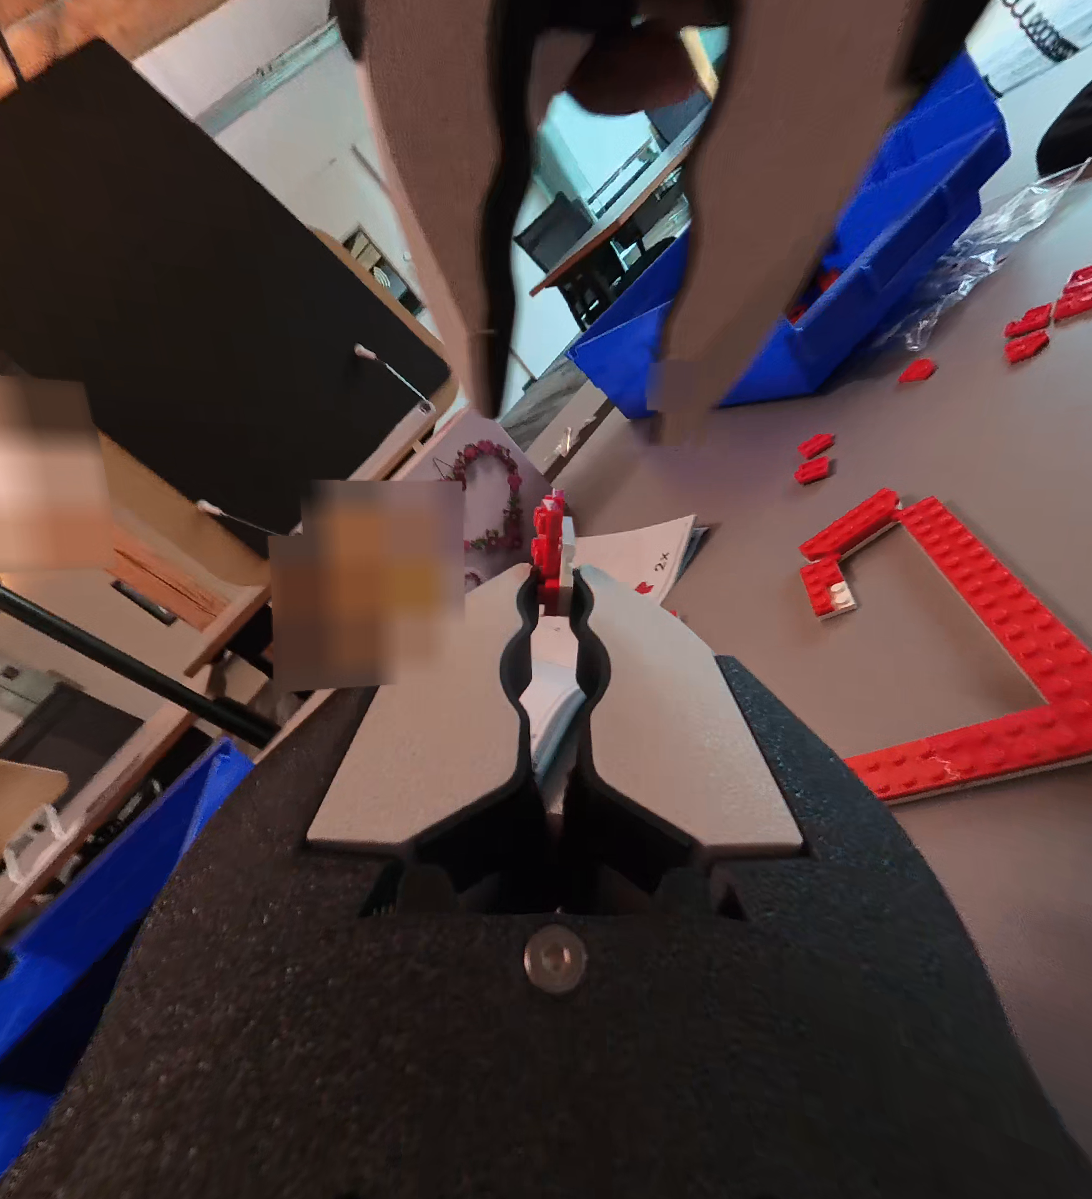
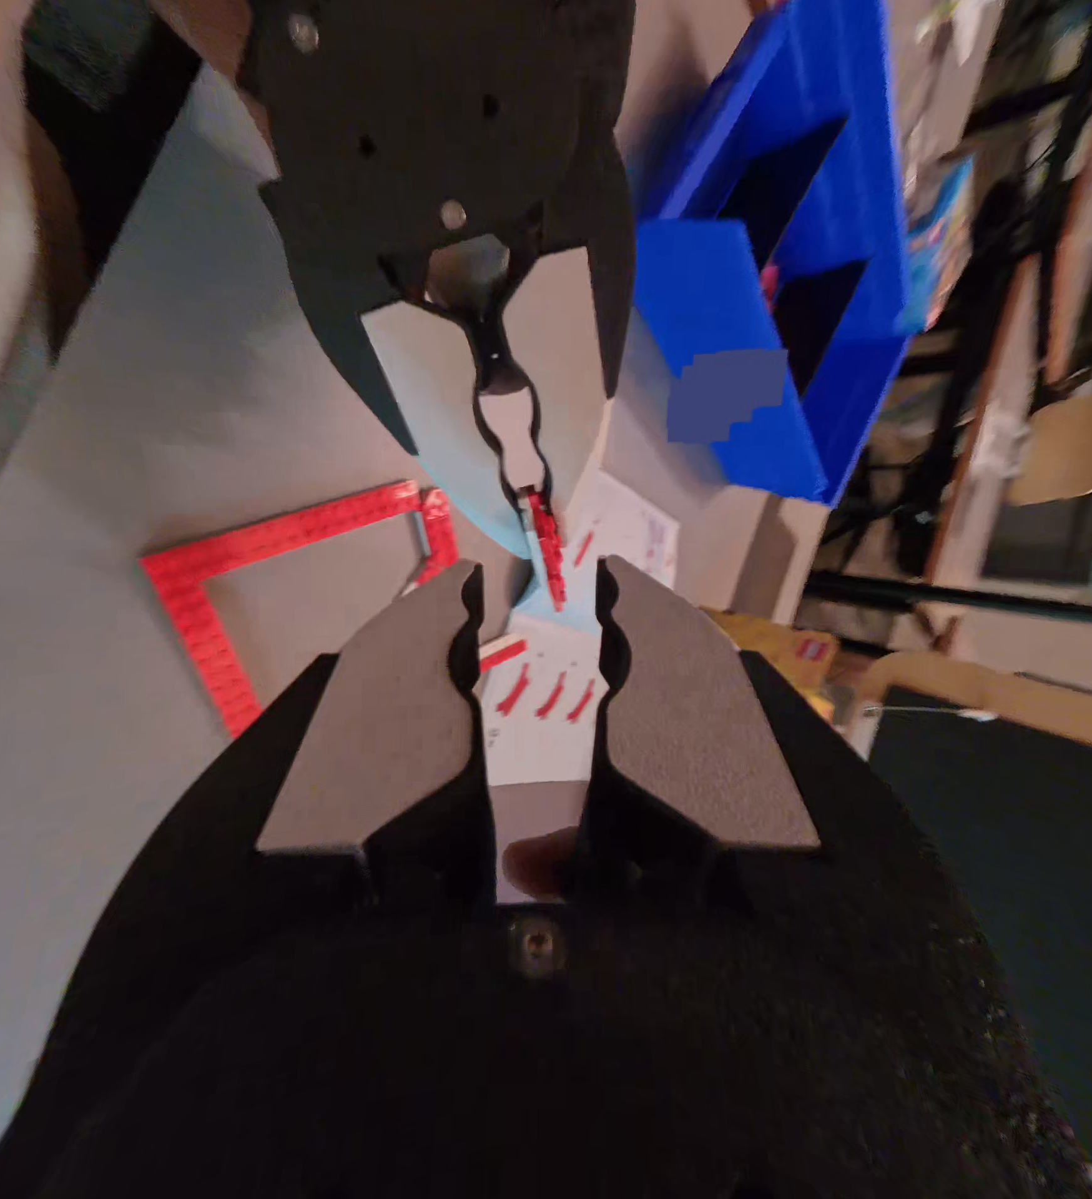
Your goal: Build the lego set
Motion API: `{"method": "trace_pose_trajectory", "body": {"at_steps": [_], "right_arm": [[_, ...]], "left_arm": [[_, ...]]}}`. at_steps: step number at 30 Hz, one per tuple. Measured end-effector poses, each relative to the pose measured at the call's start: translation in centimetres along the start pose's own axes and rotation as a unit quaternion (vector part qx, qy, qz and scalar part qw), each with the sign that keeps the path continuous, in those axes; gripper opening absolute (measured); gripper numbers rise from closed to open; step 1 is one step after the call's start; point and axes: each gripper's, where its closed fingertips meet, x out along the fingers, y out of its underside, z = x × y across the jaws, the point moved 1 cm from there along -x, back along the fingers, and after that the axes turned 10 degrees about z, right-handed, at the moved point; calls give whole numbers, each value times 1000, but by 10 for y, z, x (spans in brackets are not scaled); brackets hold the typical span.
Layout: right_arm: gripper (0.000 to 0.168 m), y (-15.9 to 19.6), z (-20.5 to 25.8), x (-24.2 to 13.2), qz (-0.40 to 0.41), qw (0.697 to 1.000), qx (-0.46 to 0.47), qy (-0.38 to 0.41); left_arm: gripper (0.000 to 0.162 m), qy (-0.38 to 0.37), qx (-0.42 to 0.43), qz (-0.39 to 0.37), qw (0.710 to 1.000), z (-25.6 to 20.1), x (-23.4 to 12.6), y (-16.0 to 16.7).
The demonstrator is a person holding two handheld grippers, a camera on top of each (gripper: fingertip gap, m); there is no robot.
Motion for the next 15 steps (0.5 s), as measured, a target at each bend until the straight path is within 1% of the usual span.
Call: {"method": "trace_pose_trajectory", "body": {"at_steps": [1,5,8,11,14,15], "right_arm": [[33,-2,-5,-1,-12,1000,-12,12],[32,-7,-11,1,-26,998,-56,23],[25,-12,-9,1,-29,995,-89,31],[22,-14,-9,1,-25,992,-109,57],[10,-13,-4,1,-21,991,-119,62],[10,-13,-4,1,-21,990,-122,69]], "left_arm": [[8,0,9,-3,1000,2,-2,-2],[8,3,19,-22,1000,6,-11,-14],[8,-7,29,-29,999,8,-15,-20],[8,1,28,-38,999,6,-18,-25],[8,6,21,-44,999,6,-20,-28],[8,11,18,-45,999,6,-20,-28]]}}
